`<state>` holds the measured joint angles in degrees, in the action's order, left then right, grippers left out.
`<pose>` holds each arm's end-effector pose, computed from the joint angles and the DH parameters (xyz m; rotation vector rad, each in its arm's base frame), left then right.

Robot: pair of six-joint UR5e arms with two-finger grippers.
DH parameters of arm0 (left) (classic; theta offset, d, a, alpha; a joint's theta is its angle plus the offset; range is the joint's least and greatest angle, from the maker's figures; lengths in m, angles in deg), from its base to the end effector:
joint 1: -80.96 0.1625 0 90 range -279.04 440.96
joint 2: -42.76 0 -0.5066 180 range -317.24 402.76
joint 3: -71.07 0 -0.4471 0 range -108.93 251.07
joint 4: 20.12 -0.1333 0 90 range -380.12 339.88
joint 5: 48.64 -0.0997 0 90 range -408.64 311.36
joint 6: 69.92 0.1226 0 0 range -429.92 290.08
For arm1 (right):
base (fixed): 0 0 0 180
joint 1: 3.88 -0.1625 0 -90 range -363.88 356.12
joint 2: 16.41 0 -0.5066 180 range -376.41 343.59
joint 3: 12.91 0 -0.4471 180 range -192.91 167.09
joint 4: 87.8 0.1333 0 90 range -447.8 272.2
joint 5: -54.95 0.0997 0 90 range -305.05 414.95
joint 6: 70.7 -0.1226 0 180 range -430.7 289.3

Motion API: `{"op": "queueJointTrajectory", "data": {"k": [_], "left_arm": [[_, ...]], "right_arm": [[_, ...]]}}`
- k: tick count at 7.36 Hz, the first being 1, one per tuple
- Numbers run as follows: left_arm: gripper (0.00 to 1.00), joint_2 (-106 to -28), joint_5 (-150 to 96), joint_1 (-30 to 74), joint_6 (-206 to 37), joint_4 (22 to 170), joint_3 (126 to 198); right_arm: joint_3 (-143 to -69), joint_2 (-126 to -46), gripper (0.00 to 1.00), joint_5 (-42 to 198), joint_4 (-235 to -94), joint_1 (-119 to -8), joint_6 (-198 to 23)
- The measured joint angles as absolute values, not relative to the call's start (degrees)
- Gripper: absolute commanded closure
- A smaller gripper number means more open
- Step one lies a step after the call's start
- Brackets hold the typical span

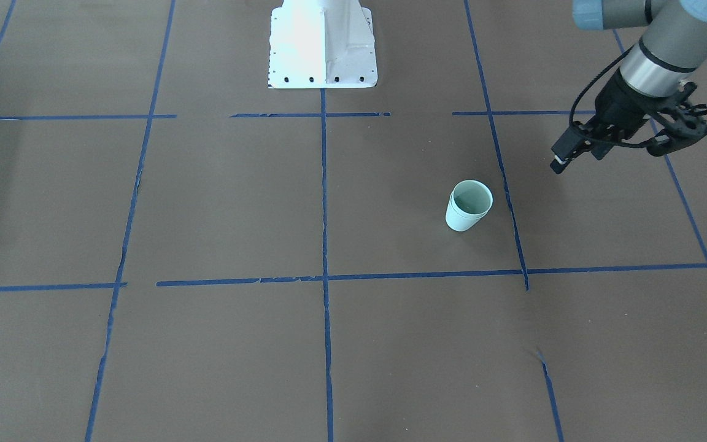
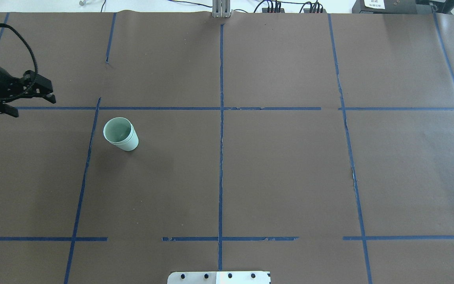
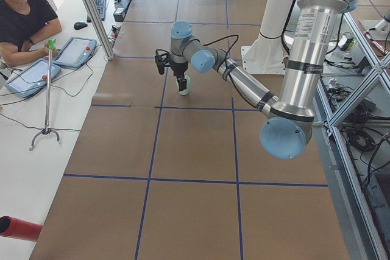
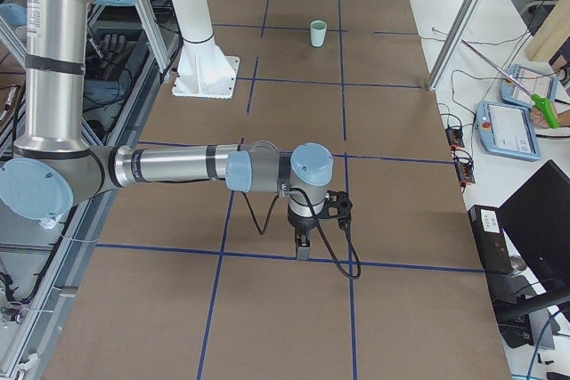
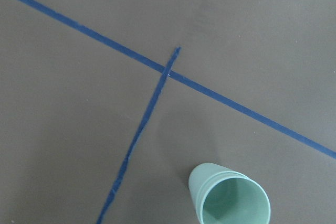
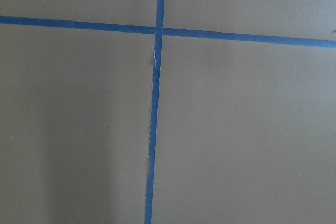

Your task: Stack cups

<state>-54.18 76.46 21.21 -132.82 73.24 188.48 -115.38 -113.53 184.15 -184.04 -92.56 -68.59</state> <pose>0.2332 -0.5245 0.4315 0.0095 0.8711 -0.3321 0.0447 -0.4817 0.7201 -0.0102 -0.6843 -0.0522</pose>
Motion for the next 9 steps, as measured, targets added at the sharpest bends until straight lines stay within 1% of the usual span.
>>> {"op": "queueJointTrajectory", "data": {"k": [2, 4, 5, 7, 9], "left_arm": [[0.0, -46.56, 77.86, 14.81, -112.62, 73.29, 188.58], [0.0, -40.46, 79.52, 4.98, -92.6, 73.12, 186.0], [0.0, -39.15, 79.74, -0.14, -84.06, 72.71, 183.39], [0.0, -38.88, 79.79, -9.23, -69.1, 69.72, 177.16], [0.0, -40.11, 80.47, -13.36, -63.03, 63.15, 173.81]], "right_arm": [[-115.37, -113.53, 0.0, 184.19, -184.04, -92.56, -68.59], [-115.36, -113.53, 0.0, 184.2, -184.04, -92.56, -68.59], [-115.37, -113.53, 0.0, 184.19, -184.04, -92.56, -68.59], [-115.39, -113.53, 0.0, 184.23, -184.04, -92.56, -68.59], [-115.39, -113.53, 0.0, 184.22, -184.04, -92.56, -68.59]]}}
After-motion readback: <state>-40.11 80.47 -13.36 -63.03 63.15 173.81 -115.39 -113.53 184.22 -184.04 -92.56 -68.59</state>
